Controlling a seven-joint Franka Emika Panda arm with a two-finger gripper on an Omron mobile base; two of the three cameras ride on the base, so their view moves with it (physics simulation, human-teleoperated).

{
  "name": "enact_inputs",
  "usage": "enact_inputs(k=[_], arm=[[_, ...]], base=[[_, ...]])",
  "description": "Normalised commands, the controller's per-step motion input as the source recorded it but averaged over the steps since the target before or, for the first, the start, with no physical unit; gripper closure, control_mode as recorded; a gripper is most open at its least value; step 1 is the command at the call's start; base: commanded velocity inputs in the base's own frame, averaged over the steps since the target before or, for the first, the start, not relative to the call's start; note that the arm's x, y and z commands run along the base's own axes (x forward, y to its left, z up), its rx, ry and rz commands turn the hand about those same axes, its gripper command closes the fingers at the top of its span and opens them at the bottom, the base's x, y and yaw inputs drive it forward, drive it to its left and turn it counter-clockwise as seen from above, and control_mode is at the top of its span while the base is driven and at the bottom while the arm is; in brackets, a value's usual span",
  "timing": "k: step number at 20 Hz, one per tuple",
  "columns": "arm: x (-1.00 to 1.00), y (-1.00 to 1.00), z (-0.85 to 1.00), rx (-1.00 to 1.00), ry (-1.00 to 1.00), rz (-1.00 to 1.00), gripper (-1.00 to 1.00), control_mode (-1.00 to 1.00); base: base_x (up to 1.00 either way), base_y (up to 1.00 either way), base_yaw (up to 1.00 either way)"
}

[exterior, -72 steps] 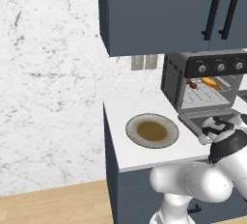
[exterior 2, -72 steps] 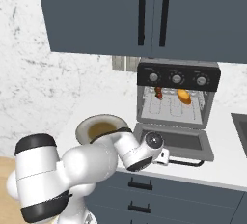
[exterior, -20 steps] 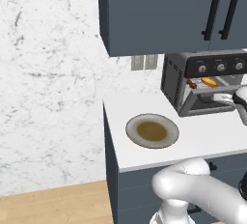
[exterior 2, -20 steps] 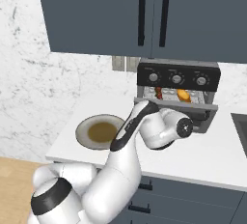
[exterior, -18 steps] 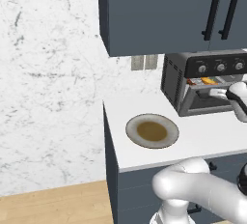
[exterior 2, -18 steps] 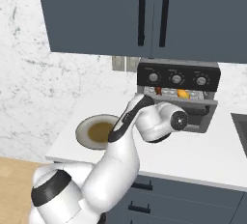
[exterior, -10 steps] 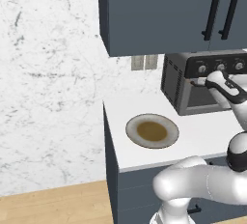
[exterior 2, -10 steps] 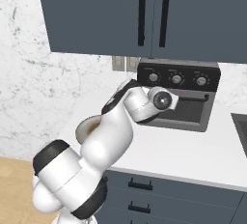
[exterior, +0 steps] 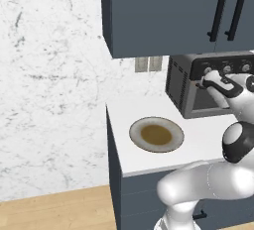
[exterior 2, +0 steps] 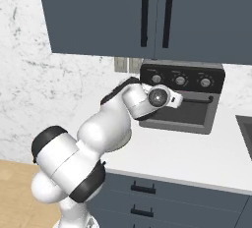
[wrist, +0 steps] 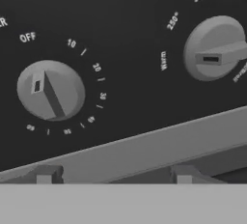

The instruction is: Pick up the kebab skewer and baguette bread, and place them inside the toaster oven. Close the toaster oven door and start by setting the timer.

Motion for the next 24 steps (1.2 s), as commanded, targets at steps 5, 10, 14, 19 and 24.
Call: enact_inputs(k=[5, 10, 14, 19, 24], arm=[[0.02, 0.0, 0.42, -0.05, 0.0, -0.08, -1.0, -1.0], [-0.4, -0.01, 0.51, -0.07, -0.01, -0.05, -1.0, -1.0], [-0.74, -0.05, 0.26, -0.11, 0.0, -0.02, -1.0, -1.0], [-0.85, 0.05, 0.02, -0.17, -0.04, 0.0, -1.0, -1.0], [-0.29, 0.06, 0.16, -0.16, -0.12, 0.06, -1.0, -1.0]], base=[[0.0, 0.0, 0.0], [0.0, 0.0, 0.0], [0.0, 0.0, 0.0], [0.0, 0.0, 0.0], [0.0, 0.0, 0.0]])
